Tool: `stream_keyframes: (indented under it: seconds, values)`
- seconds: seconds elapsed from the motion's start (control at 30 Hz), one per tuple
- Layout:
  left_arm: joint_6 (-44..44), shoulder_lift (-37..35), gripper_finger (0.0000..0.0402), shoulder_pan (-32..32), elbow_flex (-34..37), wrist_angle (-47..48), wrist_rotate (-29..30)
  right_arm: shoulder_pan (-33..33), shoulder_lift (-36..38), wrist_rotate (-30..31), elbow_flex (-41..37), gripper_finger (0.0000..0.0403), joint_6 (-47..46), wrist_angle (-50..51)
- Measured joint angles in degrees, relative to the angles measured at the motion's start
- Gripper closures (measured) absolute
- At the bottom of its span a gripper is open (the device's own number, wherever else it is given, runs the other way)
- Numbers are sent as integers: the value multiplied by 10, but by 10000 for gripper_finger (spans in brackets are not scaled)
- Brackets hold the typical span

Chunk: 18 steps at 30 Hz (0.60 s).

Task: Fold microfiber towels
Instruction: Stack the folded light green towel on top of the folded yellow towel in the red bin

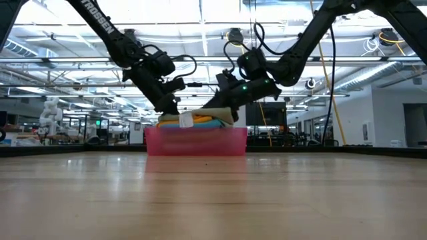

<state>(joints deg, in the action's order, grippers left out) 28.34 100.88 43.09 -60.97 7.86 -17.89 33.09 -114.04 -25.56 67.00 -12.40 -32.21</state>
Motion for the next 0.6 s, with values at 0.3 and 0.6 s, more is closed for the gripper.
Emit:
stream_keyframes:
  seconds: [0.3,0.6]
  values:
    - [-16,0,391,-11,0,6,-3,2,0,0,0,403,8,50]
    - [-22,-5,386,-16,0,11,26,2,0,0,0,403,5,62]
